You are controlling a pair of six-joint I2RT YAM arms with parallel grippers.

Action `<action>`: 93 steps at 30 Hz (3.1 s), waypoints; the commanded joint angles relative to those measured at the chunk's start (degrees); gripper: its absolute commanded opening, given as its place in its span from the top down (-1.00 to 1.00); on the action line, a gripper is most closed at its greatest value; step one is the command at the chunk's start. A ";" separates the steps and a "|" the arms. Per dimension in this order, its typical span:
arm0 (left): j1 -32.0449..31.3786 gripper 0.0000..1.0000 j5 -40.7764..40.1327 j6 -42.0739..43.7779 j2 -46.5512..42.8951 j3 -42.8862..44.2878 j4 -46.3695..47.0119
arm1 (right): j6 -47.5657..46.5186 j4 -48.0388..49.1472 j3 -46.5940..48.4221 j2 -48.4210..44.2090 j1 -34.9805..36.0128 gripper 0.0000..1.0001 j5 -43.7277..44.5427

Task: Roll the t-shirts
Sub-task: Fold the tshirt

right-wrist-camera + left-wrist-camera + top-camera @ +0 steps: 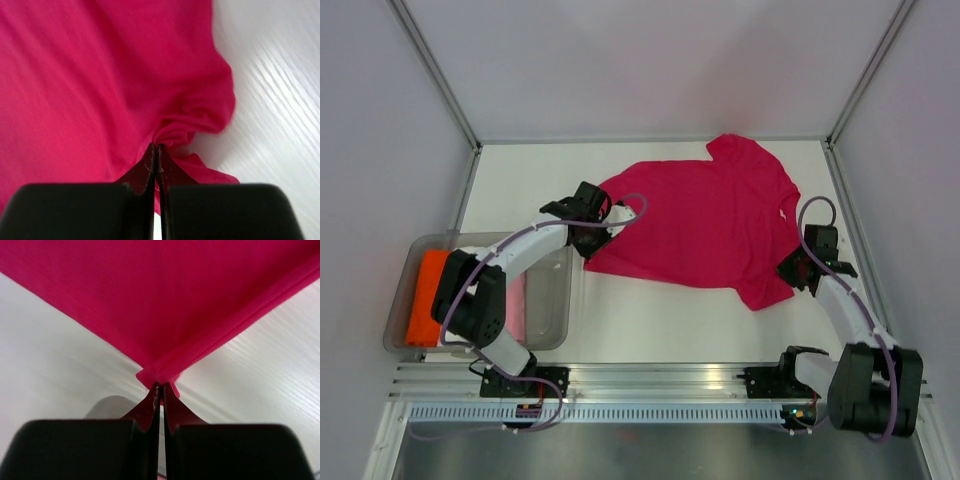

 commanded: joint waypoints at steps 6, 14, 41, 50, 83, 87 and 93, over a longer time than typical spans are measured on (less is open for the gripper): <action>3.67 0.95 -2.50 -3.99 5.87 9.79 4.93 | -5.92 10.54 14.25 13.66 -0.12 0.99 2.73; 5.07 0.95 -4.78 -3.64 13.26 16.73 5.72 | -6.28 13.27 21.91 26.75 -0.12 0.99 1.07; 7.18 0.95 -8.91 -3.55 24.25 24.12 5.72 | -9.53 13.63 37.82 45.74 0.24 0.97 1.16; 7.01 0.01 -9.27 -3.28 20.30 24.21 4.32 | -14.28 1.42 44.94 42.68 -1.87 -0.17 7.14; 2.17 0.95 -5.46 2.33 23.64 12.26 5.10 | -10.06 8.45 19.09 34.06 -15.57 0.99 5.90; 3.23 0.95 -5.75 3.04 21.00 11.03 5.19 | -10.23 6.34 20.42 33.53 -16.11 0.99 5.90; 2.96 0.95 -3.38 4.54 16.52 6.99 3.62 | -11.20 4.14 19.80 33.36 -16.11 0.84 5.82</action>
